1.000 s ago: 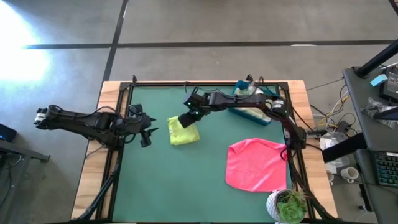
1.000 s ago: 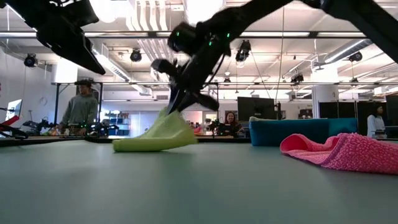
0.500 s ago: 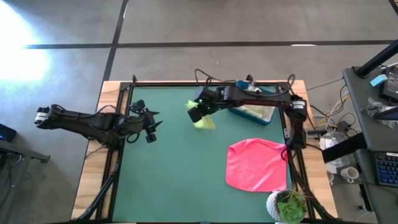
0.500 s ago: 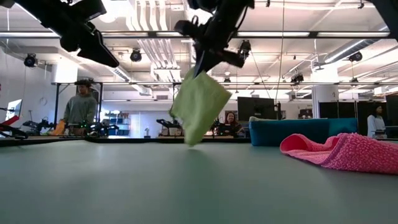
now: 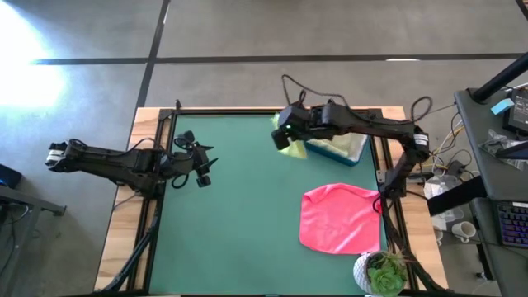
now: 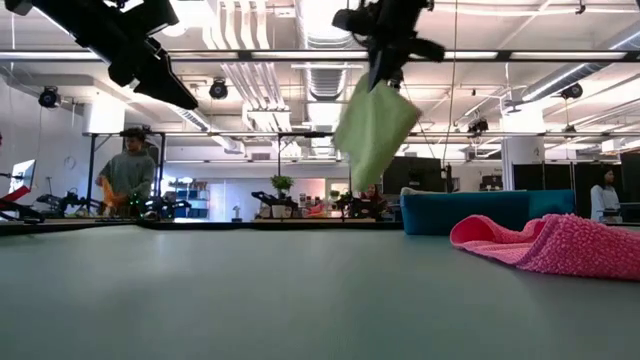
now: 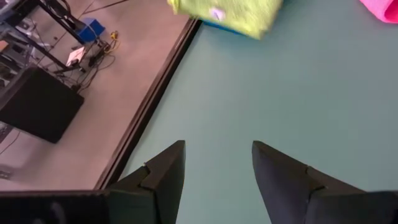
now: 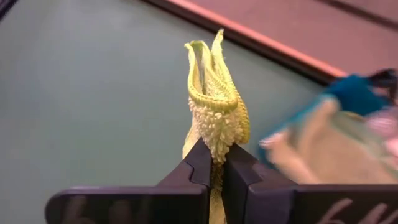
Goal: Fold microfiber towels
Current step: Put the folded green microfiber cloth into the blue bin
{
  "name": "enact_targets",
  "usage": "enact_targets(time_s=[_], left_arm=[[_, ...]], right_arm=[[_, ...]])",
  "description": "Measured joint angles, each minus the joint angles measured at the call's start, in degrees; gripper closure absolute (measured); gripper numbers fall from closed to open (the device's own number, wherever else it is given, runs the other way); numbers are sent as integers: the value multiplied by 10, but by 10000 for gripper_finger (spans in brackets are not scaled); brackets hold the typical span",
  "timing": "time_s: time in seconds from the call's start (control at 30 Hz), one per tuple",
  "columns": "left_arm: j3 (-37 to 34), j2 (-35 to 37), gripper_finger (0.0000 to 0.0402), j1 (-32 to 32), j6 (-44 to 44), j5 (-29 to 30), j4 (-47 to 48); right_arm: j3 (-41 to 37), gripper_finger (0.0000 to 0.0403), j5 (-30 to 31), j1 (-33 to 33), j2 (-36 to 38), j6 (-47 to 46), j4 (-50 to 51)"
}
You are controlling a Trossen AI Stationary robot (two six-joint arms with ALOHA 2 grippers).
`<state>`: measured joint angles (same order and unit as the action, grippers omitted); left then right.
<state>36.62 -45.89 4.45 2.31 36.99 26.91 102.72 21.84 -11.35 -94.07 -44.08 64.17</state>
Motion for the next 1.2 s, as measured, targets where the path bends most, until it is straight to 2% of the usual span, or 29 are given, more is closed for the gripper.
enact_targets(time_s=[0.27,0.47,0.67,0.77,0.93,1.07,1.2], left_arm=[[1,-19,230,-5,1,0,-11],[8,-45,230,-24,1,0,-31],[28,-75,230,-46,1,1,-49],[30,-90,230,-58,1,1,-64],[31,-114,230,-72,1,2,-101],[31,-128,230,-77,1,2,-102],[31,-135,230,-78,1,2,-102]], right_arm=[[-41,394,82,-6,78,-39,90],[-140,394,95,-38,170,-49,81],[-260,394,89,-95,286,-42,2],[-329,394,52,-143,342,-25,-65],[-446,394,-53,-217,411,-20,-220],[-504,394,-137,-240,425,-23,-368],[-514,394,-163,-242,413,-42,-391]])
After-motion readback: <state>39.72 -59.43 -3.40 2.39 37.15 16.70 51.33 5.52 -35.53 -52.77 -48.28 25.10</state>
